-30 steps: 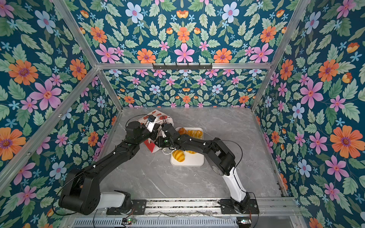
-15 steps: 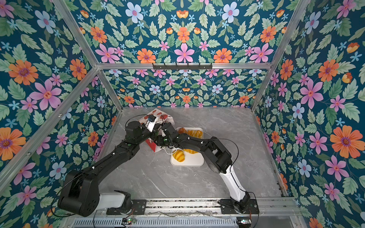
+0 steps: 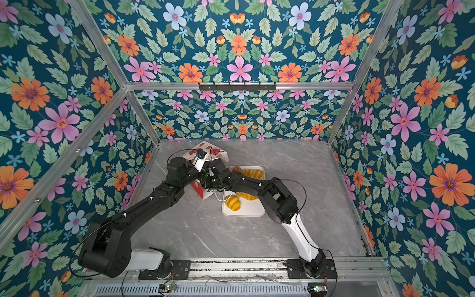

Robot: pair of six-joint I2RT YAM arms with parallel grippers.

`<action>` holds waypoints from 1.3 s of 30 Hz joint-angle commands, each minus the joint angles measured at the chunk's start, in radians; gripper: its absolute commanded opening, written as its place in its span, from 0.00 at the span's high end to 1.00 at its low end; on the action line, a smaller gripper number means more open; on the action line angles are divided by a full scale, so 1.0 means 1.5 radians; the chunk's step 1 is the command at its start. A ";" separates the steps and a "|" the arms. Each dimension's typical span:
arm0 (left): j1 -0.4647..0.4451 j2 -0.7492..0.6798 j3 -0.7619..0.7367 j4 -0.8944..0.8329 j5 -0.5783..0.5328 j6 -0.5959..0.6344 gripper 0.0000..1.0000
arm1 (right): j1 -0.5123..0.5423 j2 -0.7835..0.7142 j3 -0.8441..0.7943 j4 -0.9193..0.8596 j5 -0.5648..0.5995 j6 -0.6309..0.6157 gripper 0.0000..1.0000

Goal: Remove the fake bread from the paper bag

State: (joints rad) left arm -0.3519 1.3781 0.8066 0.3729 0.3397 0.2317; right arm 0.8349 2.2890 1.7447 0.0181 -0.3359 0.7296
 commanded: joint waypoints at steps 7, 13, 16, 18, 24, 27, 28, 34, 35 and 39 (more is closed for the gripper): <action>-0.003 0.003 0.000 0.009 0.024 -0.006 1.00 | -0.002 0.024 0.034 0.046 -0.011 -0.010 0.64; -0.004 -0.001 -0.006 0.008 0.011 -0.001 1.00 | -0.005 0.013 0.006 0.070 -0.008 -0.009 0.82; -0.003 0.000 -0.010 0.007 0.004 0.002 1.00 | -0.005 -0.006 -0.025 0.083 -0.004 -0.011 0.86; -0.003 0.003 -0.009 0.005 0.001 0.004 1.00 | -0.005 -0.020 -0.044 0.083 -0.004 -0.013 0.90; -0.003 0.002 -0.010 0.004 -0.006 0.010 1.00 | -0.007 -0.074 -0.110 0.076 -0.013 -0.026 0.97; -0.003 0.000 -0.008 -0.003 -0.012 0.013 1.00 | -0.010 -0.105 -0.138 0.061 -0.027 -0.034 0.98; -0.003 -0.002 -0.008 -0.006 -0.013 0.016 1.00 | -0.010 -0.115 -0.147 0.053 -0.033 -0.036 0.99; -0.003 -0.010 -0.010 -0.017 -0.020 0.020 1.00 | -0.015 -0.184 -0.213 0.041 -0.054 -0.043 1.00; -0.003 -0.011 -0.011 -0.020 -0.021 0.020 1.00 | -0.015 -0.193 -0.218 0.026 -0.055 -0.047 1.00; -0.003 -0.013 -0.010 -0.025 -0.023 0.022 1.00 | -0.016 -0.223 -0.242 0.000 -0.061 -0.059 1.00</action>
State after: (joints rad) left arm -0.3573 1.3640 0.7914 0.3355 0.3130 0.2615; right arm 0.8124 1.9781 1.3949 0.0277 -0.4053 0.6716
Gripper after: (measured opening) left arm 0.050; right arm 0.228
